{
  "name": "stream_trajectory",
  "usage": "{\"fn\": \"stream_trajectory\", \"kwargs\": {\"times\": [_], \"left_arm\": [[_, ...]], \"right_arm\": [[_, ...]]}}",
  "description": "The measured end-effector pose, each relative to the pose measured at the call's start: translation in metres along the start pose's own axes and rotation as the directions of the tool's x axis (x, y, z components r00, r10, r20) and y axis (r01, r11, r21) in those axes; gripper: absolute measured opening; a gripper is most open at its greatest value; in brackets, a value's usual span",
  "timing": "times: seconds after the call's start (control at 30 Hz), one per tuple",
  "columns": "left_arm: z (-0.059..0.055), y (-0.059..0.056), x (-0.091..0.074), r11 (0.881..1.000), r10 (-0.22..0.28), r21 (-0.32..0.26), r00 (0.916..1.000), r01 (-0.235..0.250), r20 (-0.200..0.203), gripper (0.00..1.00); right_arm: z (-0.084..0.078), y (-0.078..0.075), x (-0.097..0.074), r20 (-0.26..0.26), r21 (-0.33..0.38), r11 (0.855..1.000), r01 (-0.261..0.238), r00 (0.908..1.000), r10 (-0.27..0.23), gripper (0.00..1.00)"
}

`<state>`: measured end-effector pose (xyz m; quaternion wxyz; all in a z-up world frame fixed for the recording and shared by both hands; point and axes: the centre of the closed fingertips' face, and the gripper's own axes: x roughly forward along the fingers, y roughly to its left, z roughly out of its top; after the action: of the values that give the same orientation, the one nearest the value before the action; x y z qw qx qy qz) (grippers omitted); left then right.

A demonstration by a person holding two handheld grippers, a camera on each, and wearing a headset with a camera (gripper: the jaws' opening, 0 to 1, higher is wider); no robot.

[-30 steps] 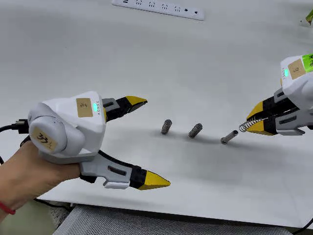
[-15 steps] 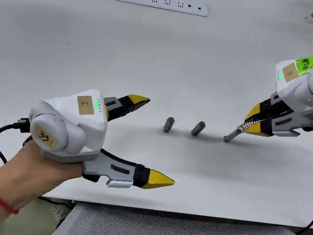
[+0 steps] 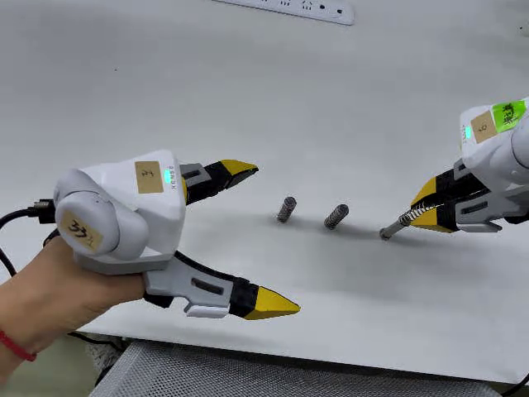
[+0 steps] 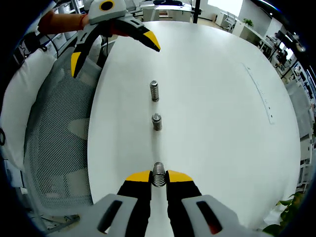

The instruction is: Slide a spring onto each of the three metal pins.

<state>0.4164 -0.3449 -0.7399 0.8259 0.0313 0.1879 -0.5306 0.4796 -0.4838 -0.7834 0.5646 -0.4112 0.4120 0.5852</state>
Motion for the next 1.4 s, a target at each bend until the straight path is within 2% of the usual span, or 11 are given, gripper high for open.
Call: {"fn": "stream_trajectory", "kwargs": {"times": [0.4,0.67,1.13,1.4], "left_arm": [[-0.001,-0.001,0.000,1.000,0.000,-0.007,1.0000,0.000,0.004,1.00],[0.000,-0.003,0.001,1.000,-0.004,-0.006,1.0000,0.004,0.004,1.00],[0.001,-0.003,0.001,1.000,-0.001,-0.012,1.0000,0.001,0.004,0.99],[0.001,-0.002,0.000,1.000,0.001,-0.014,1.0000,-0.001,0.007,0.99]], "right_arm": [[-0.003,0.003,0.015,-0.006,-0.015,1.000,0.011,0.9999,-0.011,0.12],[-0.008,-0.001,0.030,-0.019,-0.040,0.999,0.018,0.9996,-0.019,0.12],[-0.014,-0.002,0.042,-0.024,-0.032,0.999,0.020,0.9995,-0.021,0.12],[-0.009,0.002,0.043,-0.025,-0.026,0.999,0.025,0.9993,-0.026,0.13]]}}
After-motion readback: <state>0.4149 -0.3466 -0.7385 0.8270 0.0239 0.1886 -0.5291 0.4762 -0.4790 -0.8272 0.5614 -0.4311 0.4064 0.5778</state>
